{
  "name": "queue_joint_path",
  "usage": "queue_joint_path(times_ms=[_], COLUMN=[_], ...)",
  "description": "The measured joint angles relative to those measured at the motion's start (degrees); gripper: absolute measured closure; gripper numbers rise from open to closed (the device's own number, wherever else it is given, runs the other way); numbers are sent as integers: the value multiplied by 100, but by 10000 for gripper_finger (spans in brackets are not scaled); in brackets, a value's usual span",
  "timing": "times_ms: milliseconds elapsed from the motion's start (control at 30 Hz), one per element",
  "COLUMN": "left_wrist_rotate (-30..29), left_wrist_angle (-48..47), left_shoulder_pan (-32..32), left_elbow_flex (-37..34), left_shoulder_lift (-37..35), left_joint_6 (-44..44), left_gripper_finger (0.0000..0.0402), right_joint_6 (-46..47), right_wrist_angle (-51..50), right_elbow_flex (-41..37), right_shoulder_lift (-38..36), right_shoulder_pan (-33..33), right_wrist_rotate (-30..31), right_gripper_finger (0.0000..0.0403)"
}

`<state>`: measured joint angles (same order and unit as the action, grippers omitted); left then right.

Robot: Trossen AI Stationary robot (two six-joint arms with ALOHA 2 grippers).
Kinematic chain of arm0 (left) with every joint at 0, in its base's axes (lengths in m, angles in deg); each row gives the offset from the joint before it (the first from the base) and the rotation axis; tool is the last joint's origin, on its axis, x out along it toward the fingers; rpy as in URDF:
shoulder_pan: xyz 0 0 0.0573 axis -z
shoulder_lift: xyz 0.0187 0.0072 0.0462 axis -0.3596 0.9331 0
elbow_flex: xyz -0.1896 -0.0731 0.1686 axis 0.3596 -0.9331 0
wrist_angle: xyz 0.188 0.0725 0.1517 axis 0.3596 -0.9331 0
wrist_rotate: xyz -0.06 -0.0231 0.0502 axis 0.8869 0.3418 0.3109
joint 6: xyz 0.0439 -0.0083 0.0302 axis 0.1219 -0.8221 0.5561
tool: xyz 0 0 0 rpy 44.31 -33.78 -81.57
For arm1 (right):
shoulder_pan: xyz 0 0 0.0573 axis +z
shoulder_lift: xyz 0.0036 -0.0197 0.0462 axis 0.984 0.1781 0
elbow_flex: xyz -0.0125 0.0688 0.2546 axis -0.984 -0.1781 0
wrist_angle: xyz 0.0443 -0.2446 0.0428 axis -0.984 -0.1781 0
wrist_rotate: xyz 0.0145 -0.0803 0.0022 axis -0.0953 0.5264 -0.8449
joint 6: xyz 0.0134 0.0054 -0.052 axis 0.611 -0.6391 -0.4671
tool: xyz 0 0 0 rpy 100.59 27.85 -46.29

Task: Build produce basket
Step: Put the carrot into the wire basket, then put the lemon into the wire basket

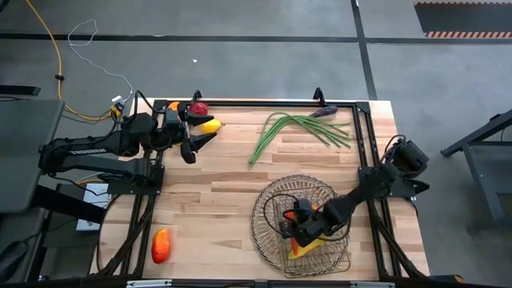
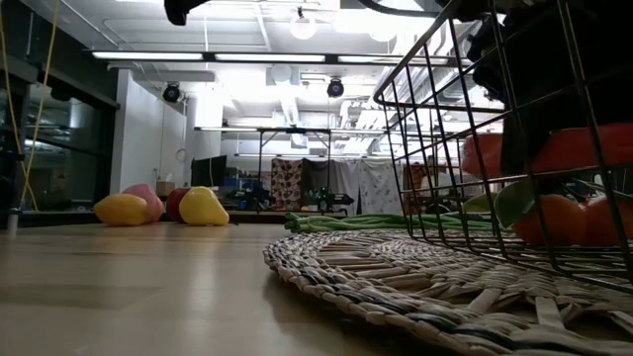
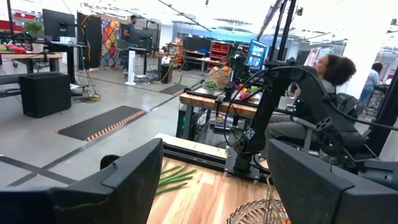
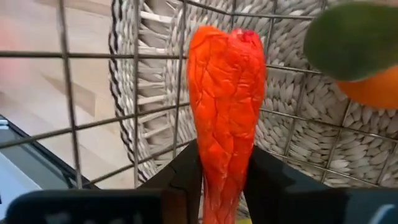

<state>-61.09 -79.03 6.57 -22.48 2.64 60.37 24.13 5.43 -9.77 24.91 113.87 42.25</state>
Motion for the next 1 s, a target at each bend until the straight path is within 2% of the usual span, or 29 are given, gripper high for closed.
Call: queue_joint_path(times_ms=[267, 500, 633, 867, 1000], left_wrist_rotate=[0, 2, 3, 4, 3], left_wrist_angle=[0, 0, -2, -3, -4], left_shoulder_pan=[0, 0, 0, 0, 0], left_elbow_flex=[0, 0, 0, 0, 0], left_shoulder_lift=[0, 0, 0, 1, 2], left_joint_6=[-2, 0, -1, 0, 0], left_gripper_finger=[128, 128, 128, 128, 128], right_joint_6=[-290, -898, -1059, -1127, -1830], right_wrist_angle=[75, 90, -31, -560, -522], right_elbow_flex=[0, -4, -4, -4, -4], right_shoulder_lift=[-1, -32, -203, -697, -1225], right_shoulder_pan=[-250, -411, -452, -452, -452], right_wrist_rotate=[27, -495, -537, -435, -554], right_gripper_finger=[276, 195, 163, 158, 158])
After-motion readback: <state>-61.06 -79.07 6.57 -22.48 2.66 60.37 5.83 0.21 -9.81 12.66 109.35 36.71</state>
